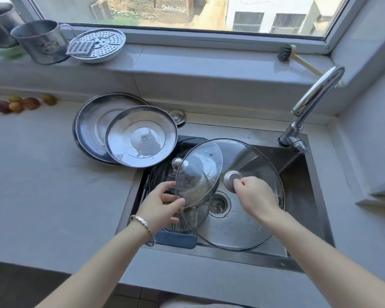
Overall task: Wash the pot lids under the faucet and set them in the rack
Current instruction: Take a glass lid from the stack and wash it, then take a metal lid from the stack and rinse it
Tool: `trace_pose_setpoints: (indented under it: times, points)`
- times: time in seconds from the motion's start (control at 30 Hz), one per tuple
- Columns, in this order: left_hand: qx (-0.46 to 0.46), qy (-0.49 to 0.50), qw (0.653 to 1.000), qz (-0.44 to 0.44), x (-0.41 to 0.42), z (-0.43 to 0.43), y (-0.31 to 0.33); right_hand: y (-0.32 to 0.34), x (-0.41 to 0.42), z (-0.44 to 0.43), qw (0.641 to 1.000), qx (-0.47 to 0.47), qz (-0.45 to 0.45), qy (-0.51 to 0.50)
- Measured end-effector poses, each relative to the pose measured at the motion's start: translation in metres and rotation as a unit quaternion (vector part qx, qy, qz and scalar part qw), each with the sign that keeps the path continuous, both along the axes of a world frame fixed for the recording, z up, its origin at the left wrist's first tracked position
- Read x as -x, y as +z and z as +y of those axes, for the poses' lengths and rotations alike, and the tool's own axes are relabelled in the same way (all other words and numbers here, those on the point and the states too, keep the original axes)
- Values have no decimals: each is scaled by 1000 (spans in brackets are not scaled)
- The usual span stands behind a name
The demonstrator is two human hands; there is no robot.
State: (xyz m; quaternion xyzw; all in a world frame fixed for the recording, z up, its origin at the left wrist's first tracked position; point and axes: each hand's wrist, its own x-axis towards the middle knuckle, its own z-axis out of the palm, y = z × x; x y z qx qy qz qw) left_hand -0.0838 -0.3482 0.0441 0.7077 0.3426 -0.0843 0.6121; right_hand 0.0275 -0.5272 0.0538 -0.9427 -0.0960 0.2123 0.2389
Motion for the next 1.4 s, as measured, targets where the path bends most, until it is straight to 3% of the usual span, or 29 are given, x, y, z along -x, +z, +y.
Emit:
trace_pose_setpoints:
  times: [0.07,0.23,0.63,0.73,0.87,0.93,1.07,1.23,1.4]
  points:
    - [-46,6,999,7,6,8,-14,4,5,18,999,36,-21,27]
    - [-52,2,996,79,13,28,-54,0,22,64,983,128,-69,110]
    - [-1,-50,977,209,3,87,-103,-28,42,153,970,162,-47,178]
    - [-17,-69,975,209,3,90,-109,-38,43,153,972,165,-38,165]
    - [-139,-183,944,236,-8,104,-109,-46,37,151,978,153,-43,136]
    - [-180,-194,933,243,-23,116,-105,-48,33,152,979,151,-42,128]
    - [-78,-136,956,249,-49,129,-101,-49,20,160,981,143,-41,123]
    - [-167,-149,949,223,-51,126,-104,-54,3,169,982,131,-50,123]
    - [-145,-124,961,200,-44,127,-115,-59,7,158,980,137,-55,137]
